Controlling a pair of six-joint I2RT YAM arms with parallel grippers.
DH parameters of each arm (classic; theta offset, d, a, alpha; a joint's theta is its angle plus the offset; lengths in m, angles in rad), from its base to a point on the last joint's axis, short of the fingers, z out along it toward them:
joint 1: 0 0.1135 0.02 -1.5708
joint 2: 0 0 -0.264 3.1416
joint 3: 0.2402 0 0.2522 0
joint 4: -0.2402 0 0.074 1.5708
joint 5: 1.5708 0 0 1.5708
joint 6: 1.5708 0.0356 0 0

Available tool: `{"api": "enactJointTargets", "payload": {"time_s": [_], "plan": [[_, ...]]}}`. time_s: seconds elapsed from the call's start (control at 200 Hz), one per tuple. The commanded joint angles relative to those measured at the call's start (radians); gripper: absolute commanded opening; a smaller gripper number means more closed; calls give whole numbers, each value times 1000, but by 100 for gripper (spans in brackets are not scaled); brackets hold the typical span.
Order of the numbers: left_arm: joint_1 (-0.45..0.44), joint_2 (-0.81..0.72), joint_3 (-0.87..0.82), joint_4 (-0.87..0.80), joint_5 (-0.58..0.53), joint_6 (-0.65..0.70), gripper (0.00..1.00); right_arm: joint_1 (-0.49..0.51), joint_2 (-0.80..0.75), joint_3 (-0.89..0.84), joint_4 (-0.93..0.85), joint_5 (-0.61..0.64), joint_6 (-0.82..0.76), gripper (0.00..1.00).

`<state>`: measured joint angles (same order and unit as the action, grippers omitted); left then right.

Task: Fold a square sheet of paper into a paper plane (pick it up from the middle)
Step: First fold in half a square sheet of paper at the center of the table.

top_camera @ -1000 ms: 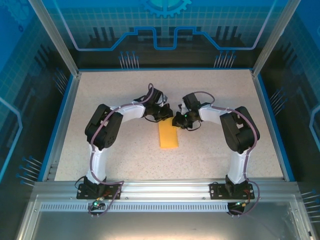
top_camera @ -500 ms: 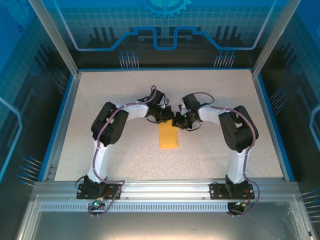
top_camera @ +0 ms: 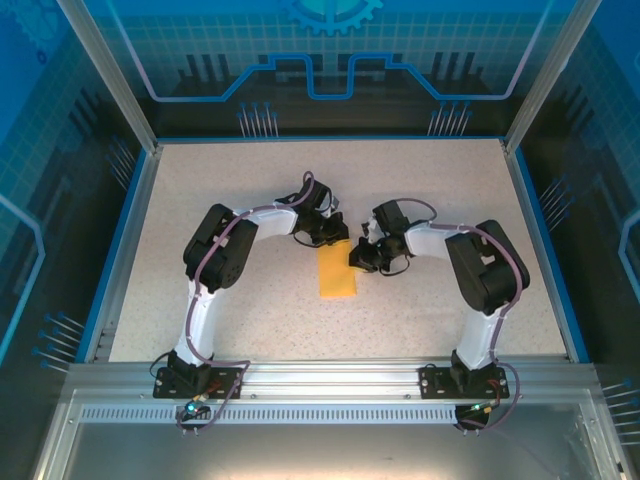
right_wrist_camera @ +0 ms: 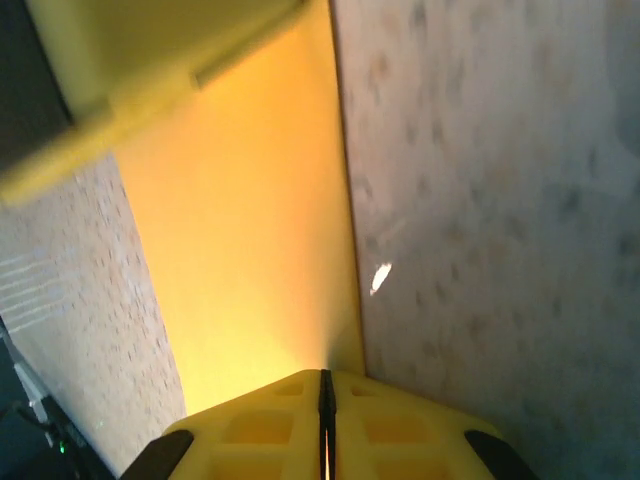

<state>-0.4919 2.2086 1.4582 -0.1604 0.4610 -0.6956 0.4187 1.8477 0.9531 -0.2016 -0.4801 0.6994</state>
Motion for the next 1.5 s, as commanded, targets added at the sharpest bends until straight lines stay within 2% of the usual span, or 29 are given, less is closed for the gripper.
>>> {"api": "enactJointTargets", "payload": {"time_s": [0.0, 0.13, 0.355, 0.59, 0.88, 1.1, 1.495], "plan": [[-4, 44, 14, -56, -42, 36, 0, 27, -44, -58, -35, -67, -11, 12], [-4, 31, 17, -56, -33, 40, 0, 32, -94, -68, -11, -67, -1, 15], [-5, -27, 18, -30, 23, 33, 0, 17, -191, -96, 3, 46, 6, 20], [-10, -73, -13, 33, 100, 10, 2, 28, -117, -97, 34, 22, 26, 18], [-22, -71, -66, 56, 108, 3, 5, 43, -38, -89, 65, -11, 26, 16], [-21, -42, -66, 47, 86, 5, 4, 49, -2, -80, 9, 32, 25, 15], [-19, -6, -41, -42, -57, 76, 0, 97, -36, -84, -107, 55, -33, 13]]}}
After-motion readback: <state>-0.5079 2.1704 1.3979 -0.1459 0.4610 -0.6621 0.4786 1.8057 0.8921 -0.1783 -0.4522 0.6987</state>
